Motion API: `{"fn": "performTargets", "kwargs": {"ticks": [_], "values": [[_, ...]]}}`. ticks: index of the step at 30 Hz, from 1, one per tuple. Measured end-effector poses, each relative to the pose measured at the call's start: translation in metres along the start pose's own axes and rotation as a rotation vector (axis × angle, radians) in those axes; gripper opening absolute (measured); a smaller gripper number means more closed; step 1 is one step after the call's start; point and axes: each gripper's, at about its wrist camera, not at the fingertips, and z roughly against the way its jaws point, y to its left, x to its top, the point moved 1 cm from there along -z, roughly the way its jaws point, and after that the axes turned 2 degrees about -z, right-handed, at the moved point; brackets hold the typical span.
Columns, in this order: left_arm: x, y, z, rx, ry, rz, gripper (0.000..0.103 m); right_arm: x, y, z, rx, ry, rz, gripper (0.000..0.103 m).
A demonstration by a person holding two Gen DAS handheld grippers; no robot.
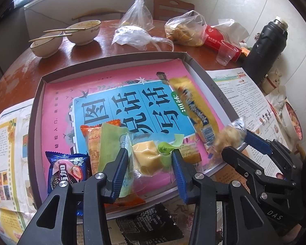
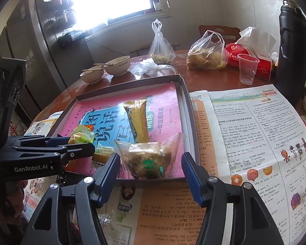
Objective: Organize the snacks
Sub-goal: 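Open the right gripper to release the pastry bag while the left releases the cheese snack in the tray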
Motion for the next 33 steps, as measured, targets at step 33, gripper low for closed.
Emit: {"fn": "performTargets", "kwargs": {"ticks": [33], "values": [[-0.001, 0.015, 0.017, 0.023, -0.046, 0.045, 0.057, 0.000, 0.003, 0.007, 0.010, -0.019, -0.009, 0.066]]}}
